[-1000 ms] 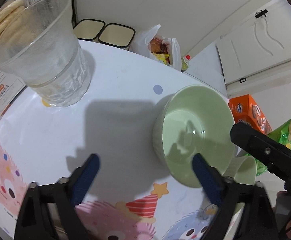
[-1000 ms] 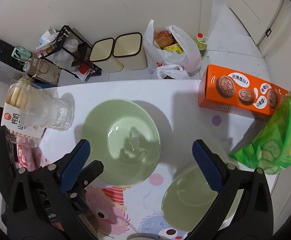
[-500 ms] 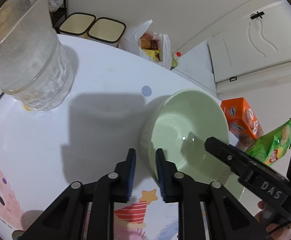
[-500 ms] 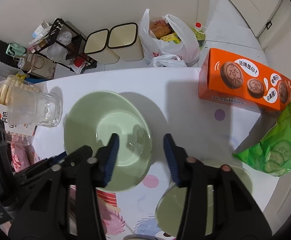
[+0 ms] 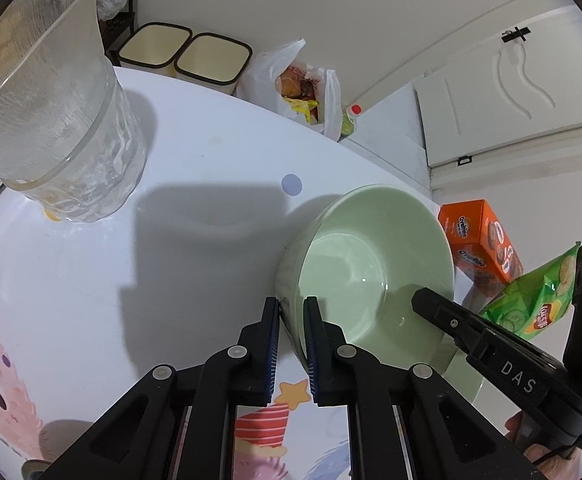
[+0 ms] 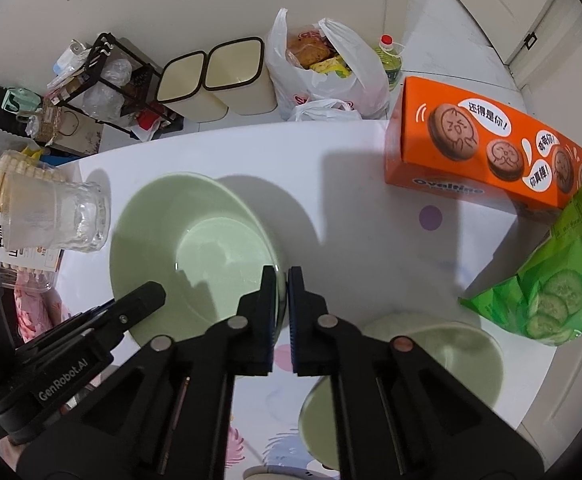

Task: Organize plates and bowls
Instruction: 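Close both tools on the rim of the pale green bowl, then lift and carry the pale green bowl over the cream bowl with both tools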

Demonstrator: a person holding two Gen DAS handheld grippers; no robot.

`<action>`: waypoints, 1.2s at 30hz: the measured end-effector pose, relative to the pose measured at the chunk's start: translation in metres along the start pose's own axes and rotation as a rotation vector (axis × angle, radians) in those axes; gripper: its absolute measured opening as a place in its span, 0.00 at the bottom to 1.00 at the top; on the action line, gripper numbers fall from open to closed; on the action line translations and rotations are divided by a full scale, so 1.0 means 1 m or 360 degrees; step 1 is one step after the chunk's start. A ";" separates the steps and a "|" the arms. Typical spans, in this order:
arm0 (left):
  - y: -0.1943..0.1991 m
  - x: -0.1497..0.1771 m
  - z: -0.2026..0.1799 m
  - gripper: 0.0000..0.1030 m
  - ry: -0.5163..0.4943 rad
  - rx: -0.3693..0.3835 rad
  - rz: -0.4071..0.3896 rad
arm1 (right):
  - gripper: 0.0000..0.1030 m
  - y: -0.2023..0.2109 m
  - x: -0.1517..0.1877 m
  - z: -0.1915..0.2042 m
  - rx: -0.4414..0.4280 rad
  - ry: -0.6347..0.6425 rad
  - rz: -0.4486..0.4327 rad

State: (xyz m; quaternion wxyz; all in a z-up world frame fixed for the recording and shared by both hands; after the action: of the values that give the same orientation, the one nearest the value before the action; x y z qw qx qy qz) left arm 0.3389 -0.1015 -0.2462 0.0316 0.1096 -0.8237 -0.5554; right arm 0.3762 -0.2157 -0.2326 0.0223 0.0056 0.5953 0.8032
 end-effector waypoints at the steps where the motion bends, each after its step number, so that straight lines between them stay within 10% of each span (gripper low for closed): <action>1: 0.000 0.000 0.000 0.10 -0.0002 -0.0006 0.0003 | 0.07 0.000 0.001 0.000 0.0007 0.0007 -0.0002; 19: 0.062 0.020 -0.013 0.10 -0.0089 0.0002 -0.0106 | 0.07 0.050 0.023 0.022 -0.0021 0.0046 -0.0154; 36: 0.105 0.149 -0.039 0.10 -0.0234 -0.0008 -0.0079 | 0.08 0.111 0.147 0.007 -0.0028 0.0050 -0.0240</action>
State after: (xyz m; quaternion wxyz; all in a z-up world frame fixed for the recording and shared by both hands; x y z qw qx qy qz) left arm 0.1857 -0.1312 -0.1452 -0.0425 0.0890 -0.8195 -0.5646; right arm 0.2268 -0.2348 -0.1268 0.0733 -0.0521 0.5872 0.8044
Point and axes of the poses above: each gripper's, at about its wrist camera, not at the fingertips, and y roughly against the way its jaws point, z to its left, x to its underside, the point moved 10 cm from there along -y, roughly the way its jaws point, and after that the axes turned 3 degrees about -y, right-handed, at the moved point
